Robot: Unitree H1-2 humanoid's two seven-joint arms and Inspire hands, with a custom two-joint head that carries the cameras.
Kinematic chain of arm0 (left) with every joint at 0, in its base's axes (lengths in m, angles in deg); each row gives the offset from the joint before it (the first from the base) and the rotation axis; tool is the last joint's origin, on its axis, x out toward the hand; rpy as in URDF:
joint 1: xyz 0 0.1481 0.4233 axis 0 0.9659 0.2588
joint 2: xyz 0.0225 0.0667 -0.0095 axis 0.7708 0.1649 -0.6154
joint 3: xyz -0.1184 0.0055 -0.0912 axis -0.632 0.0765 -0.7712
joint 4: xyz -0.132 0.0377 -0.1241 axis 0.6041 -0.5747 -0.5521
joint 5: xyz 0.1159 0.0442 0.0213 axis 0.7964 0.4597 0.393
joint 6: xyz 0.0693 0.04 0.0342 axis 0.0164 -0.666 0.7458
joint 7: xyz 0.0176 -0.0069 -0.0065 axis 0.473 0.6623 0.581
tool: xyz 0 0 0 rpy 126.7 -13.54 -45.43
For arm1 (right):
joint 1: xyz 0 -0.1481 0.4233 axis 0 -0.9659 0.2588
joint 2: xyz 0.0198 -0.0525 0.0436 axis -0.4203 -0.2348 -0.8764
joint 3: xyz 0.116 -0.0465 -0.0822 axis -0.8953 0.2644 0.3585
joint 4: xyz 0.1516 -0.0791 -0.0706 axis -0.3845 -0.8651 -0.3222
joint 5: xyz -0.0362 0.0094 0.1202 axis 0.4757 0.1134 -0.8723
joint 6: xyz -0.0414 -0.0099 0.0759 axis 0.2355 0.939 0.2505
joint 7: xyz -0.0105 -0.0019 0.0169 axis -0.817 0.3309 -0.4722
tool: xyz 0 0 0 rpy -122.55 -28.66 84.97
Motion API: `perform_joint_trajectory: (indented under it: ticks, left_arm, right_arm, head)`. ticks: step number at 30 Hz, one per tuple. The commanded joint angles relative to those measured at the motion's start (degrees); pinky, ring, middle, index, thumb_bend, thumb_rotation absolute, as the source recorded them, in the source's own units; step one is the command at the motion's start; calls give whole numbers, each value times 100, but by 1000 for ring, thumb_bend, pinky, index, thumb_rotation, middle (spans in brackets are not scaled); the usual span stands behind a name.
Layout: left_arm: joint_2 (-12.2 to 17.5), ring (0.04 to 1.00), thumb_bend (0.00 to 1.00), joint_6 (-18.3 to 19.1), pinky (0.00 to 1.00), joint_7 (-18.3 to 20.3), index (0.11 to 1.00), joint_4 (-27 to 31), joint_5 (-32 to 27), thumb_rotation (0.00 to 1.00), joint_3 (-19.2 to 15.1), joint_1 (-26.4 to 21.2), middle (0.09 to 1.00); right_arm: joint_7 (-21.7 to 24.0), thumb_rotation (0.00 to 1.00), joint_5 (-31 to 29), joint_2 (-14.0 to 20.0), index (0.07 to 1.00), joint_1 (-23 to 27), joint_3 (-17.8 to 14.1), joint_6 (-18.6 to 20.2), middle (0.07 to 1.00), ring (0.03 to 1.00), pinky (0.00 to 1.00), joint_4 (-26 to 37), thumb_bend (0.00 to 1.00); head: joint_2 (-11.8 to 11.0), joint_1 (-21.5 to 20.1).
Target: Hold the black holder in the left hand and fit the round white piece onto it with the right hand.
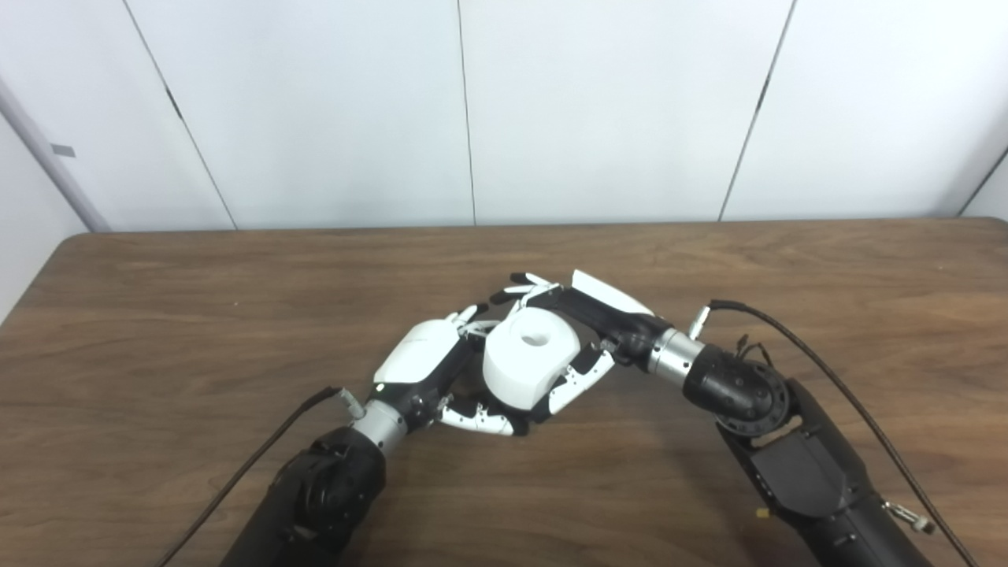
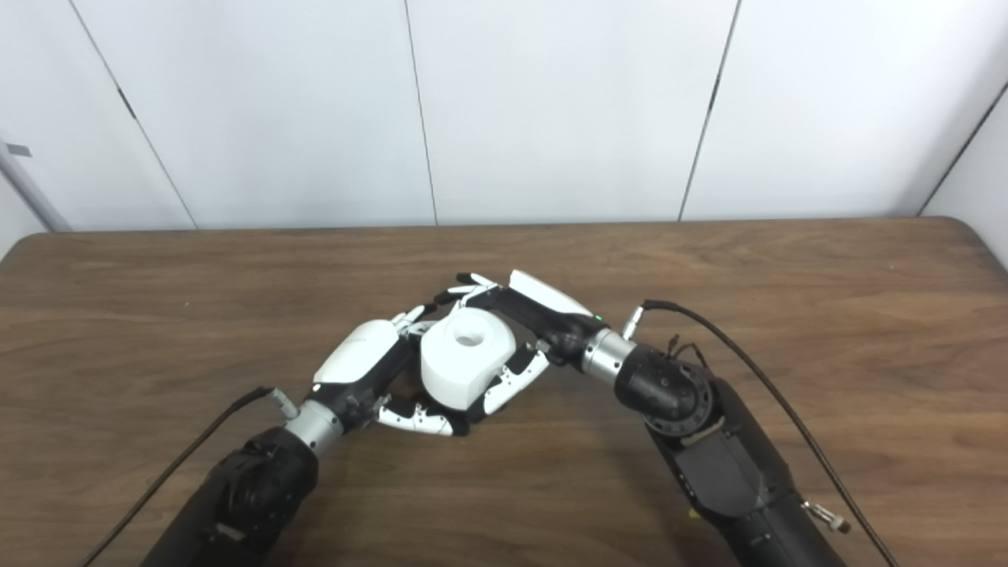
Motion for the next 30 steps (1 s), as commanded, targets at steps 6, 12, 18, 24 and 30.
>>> perform_joint_trajectory:
  ticks: [6,12,18,24,30]
  left_arm:
    - [-49,1000,524,-69,1000,-24,482,187,-8,55,7,-75,862]
    - [-45,1000,524,-7,1000,3,482,223,-5,55,-5,-81,863]
    - [-52,1000,524,-113,1000,-86,481,157,-62,55,-33,-90,857]
    - [-51,1000,524,19,1000,25,482,236,-68,55,-58,-72,868]
    - [-62,1000,524,71,1000,73,482,292,-86,54,-92,-71,869]
  right_arm:
    - [-49,140,69,-24,481,135,51,-207,876,1000,1000,-67,526]
    - [-57,139,106,-6,481,143,99,-281,875,1000,1000,-137,526]
    - [-64,138,133,30,480,119,140,-304,873,1000,1000,-150,526]
    - [-21,139,173,124,481,46,146,-237,877,1000,1000,-34,526]
    - [-18,138,254,198,481,-7,156,-245,881,1000,1000,-9,526]
  head:
    - [2,30]
    - [20,38]
    - [39,35]
    - [88,14]
    - [122,11]
